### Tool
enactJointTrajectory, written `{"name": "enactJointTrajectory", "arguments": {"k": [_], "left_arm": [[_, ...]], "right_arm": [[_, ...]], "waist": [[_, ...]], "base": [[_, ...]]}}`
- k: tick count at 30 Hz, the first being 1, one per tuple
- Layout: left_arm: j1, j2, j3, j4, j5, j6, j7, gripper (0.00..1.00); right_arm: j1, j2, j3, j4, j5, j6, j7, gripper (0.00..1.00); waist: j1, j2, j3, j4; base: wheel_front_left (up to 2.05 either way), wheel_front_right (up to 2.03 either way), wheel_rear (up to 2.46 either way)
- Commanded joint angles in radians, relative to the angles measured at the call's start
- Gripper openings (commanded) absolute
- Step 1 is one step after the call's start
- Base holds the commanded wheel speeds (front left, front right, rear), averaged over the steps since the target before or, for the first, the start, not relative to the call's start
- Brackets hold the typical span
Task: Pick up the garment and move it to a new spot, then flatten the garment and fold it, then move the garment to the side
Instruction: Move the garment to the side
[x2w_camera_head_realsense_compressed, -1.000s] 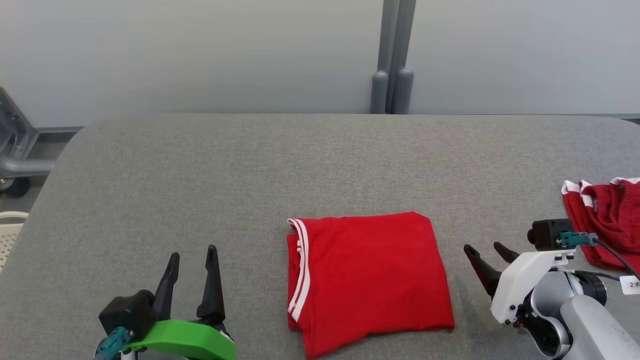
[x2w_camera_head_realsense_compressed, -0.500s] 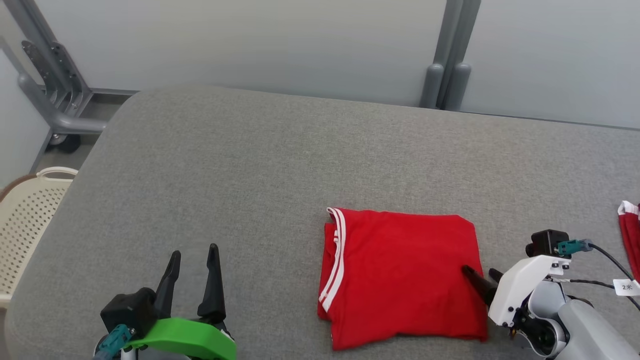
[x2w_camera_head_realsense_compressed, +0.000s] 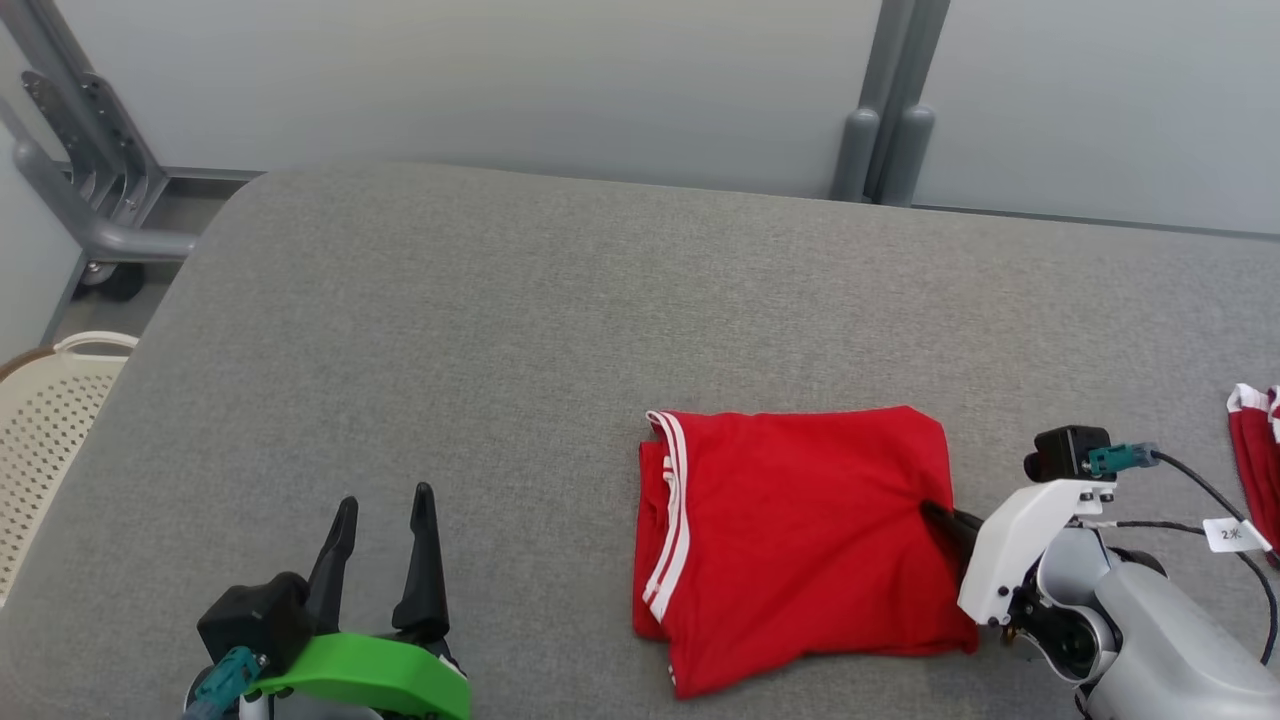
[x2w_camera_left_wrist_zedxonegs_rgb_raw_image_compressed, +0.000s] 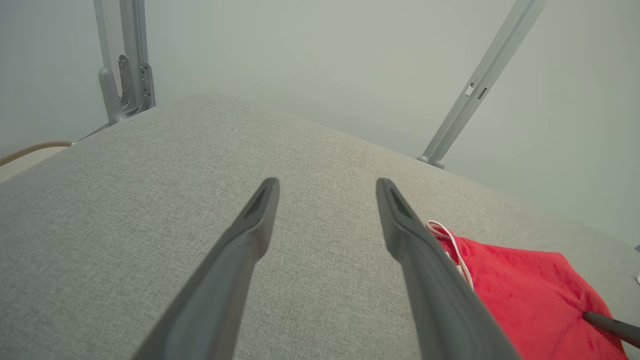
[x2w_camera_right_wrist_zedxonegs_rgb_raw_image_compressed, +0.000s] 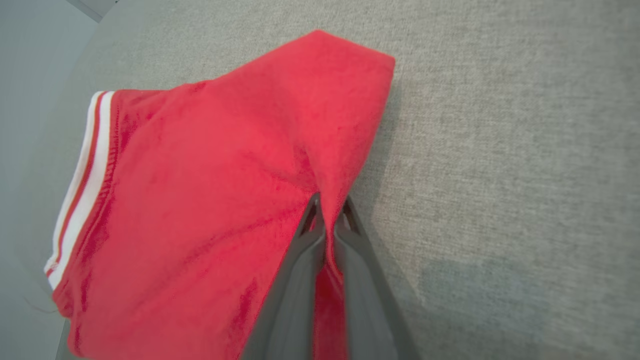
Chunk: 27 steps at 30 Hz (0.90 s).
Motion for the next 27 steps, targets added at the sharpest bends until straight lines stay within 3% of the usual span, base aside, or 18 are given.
{"name": "enactJointTrajectory", "arguments": {"k": [1, 9, 17, 27], "left_arm": [[-0.013, 0.005, 0.001, -0.001, 0.008, 0.0, -0.004, 1.0], [-0.022, -0.007, -0.015, -0.007, 0.018, -0.012, -0.009, 1.0], [-0.046, -0.027, -0.033, 0.01, 0.028, -0.028, -0.012, 1.0], [-0.09, -0.04, -0.042, 0.03, 0.039, -0.045, -0.016, 1.0]], "right_arm": [[-0.016, -0.02, 0.007, 0.004, -0.002, 0.0, -0.013, 0.0], [-0.065, -0.092, 0.027, 0.012, -0.027, 0.0, -0.041, 0.0], [-0.122, -0.161, 0.013, -0.009, -0.061, 0.0, -0.018, 0.0], [-0.188, -0.169, -0.008, -0.044, -0.102, 0.0, 0.011, 0.0]], "waist": [[0.0, 0.005, 0.0, -0.029], [0.0, 0.005, -0.006, -0.159], [0.0, 0.005, 0.002, -0.348], [0.0, 0.005, 0.044, -0.51]], "base": [[0.0, 0.0, 0.0], [0.0, 0.0, 0.0], [0.0, 0.0, 0.0], [0.0, 0.0, 0.0]]}}
